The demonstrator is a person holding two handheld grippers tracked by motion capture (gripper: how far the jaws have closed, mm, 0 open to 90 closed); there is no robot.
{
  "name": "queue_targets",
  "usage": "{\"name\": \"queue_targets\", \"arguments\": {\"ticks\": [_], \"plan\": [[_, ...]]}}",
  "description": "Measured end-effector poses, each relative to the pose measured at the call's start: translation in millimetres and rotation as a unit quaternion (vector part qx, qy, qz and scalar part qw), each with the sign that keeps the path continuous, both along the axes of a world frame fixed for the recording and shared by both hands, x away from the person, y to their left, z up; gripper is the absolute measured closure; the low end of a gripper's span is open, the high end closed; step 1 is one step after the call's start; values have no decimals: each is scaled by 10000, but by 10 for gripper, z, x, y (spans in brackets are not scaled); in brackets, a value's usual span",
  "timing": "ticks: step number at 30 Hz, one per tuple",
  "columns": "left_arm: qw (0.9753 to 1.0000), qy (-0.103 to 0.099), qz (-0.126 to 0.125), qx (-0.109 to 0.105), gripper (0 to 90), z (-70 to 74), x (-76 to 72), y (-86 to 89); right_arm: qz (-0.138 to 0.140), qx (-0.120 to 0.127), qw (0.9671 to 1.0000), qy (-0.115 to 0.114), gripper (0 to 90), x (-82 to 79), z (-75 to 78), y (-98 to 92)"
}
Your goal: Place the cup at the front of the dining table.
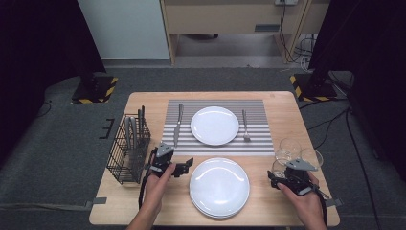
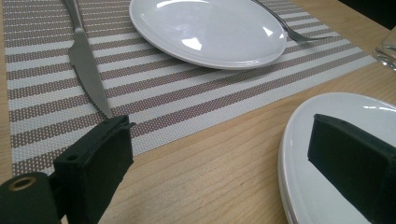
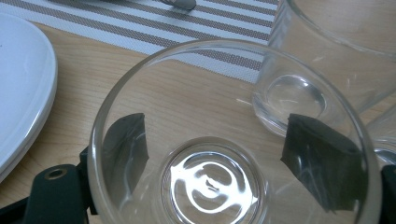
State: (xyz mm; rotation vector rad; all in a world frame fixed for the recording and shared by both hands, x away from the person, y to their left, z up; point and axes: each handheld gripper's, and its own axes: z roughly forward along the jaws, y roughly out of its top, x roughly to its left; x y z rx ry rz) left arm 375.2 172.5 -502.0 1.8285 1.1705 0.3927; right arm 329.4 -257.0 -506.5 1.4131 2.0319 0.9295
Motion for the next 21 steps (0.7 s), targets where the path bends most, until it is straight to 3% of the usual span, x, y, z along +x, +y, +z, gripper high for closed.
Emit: {"name": "queue_targets", "arguments": {"ticks": [21], "plan": [[10000,2,-6,-8,62,1,0,-1,214,32,9997,-119,198,-47,149,98]]}}
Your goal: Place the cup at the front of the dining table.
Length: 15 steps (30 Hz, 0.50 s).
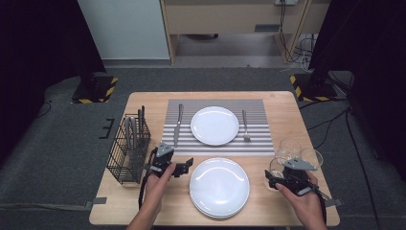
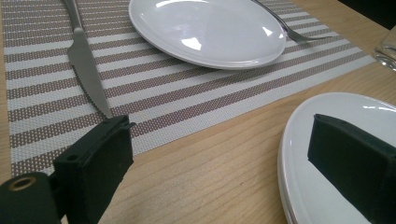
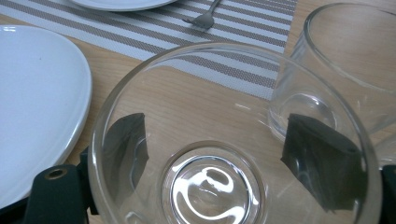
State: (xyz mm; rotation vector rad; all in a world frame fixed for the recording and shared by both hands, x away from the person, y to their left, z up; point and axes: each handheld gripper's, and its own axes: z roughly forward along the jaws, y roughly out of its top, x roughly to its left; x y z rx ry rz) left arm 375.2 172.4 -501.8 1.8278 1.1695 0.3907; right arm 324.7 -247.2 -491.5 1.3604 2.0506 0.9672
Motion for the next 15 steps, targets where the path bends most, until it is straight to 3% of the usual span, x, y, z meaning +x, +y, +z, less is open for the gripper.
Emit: {"name": "queue_targets", "arguments": {"ticks": [15], "plan": [[10000,33,-36,8,62,-16,-2,-16,179,45,9998,-38,198,8,84,133]]}}
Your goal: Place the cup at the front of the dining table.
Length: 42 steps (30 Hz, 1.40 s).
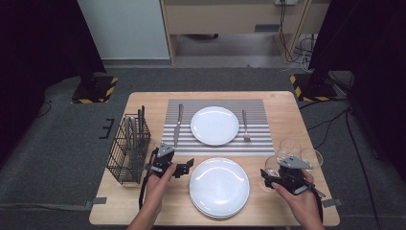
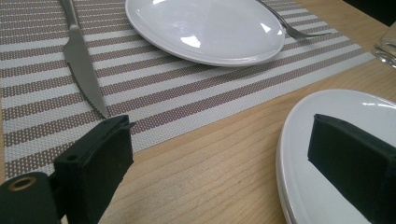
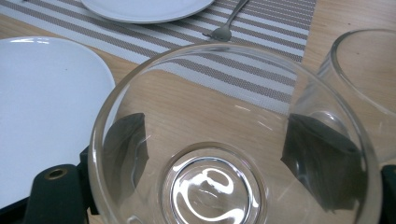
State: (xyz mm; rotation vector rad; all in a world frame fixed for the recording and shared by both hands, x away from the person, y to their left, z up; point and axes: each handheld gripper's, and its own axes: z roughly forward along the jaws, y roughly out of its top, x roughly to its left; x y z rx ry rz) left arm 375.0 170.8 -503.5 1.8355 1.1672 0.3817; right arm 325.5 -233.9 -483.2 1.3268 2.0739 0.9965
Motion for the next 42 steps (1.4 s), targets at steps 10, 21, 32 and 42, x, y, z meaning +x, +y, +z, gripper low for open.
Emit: {"name": "queue_targets", "arguments": {"ticks": [10,21,32,42], "plan": [[10000,13,11,6,62,-4,3,10,142,34,9999,-87,198,60,102,92],[10000,8,-24,21,61,-8,0,-7,298,-12,9995,-115,198,159,177,210],[10000,31,-53,38,61,-27,-4,-20,433,73,9990,-75,198,307,214,347],[9999,33,-97,64,61,-33,-13,-43,492,8,9987,-108,198,444,273,485]]}}
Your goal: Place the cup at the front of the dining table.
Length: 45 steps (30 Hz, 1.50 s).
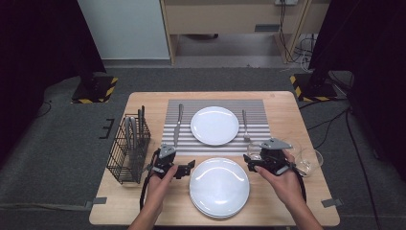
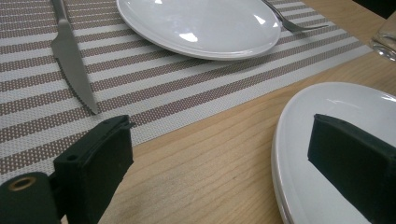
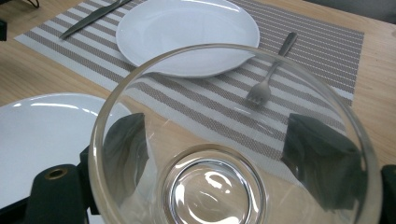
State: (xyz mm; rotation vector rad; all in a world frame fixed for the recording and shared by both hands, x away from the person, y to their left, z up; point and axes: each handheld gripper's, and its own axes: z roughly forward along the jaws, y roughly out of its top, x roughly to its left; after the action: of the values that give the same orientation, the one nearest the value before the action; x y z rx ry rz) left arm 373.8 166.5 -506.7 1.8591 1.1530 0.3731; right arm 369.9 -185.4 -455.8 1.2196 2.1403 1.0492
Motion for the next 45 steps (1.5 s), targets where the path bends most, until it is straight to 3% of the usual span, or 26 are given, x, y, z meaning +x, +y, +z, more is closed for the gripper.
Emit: {"name": "queue_targets", "arguments": {"ticks": [19,29,36,45], "plan": [[10000,8,12,-56,62,7,1,10,55,-92,9999,-84,198,280,111,226],[10000,0,8,-59,61,18,3,14,35,-119,9999,-94,198,396,76,337],[9999,22,-15,-124,61,21,1,-13,-43,-90,9999,-104,198,442,47,345],[10000,51,-53,-47,61,-5,0,-31,-84,-35,9998,-153,198,484,52,323]]}}
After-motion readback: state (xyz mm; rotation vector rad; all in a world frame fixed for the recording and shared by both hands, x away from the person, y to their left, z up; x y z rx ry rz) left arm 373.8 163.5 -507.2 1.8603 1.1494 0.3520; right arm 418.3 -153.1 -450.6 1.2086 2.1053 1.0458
